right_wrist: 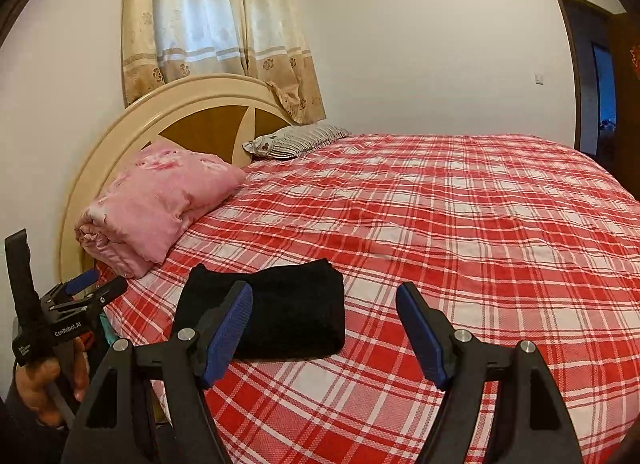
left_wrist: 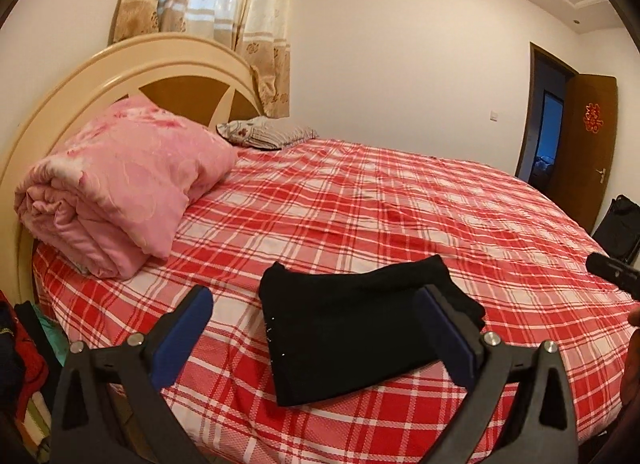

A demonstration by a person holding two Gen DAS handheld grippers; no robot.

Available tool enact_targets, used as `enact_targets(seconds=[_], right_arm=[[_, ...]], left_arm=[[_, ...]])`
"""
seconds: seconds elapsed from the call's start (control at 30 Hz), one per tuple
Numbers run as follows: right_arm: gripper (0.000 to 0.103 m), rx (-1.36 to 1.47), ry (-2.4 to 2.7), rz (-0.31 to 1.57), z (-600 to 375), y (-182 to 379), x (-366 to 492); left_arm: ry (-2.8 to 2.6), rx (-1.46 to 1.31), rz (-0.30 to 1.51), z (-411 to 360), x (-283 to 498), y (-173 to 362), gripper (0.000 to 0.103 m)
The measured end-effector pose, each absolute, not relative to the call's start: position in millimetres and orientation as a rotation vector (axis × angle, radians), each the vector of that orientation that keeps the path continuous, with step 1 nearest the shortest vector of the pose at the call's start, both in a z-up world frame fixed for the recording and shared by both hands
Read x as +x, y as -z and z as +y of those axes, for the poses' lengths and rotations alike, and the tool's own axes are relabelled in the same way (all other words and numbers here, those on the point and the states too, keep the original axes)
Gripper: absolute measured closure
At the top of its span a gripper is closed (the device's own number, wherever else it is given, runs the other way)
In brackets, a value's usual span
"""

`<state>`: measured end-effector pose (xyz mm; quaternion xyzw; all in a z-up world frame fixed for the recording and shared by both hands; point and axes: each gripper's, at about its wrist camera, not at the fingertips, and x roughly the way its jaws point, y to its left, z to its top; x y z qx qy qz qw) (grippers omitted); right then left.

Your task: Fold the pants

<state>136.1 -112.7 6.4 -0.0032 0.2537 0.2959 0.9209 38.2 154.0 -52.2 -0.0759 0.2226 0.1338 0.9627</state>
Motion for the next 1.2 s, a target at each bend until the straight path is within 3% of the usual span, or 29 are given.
enact_targets(seconds=[1.2], right_arm=[[0.027, -0.02, -0.613, 0.514, -108.1, -6.9, 129.2]], left_arm=[[-0.261, -0.14, 0.456, 143.9, 33.8, 50.6, 0.0]])
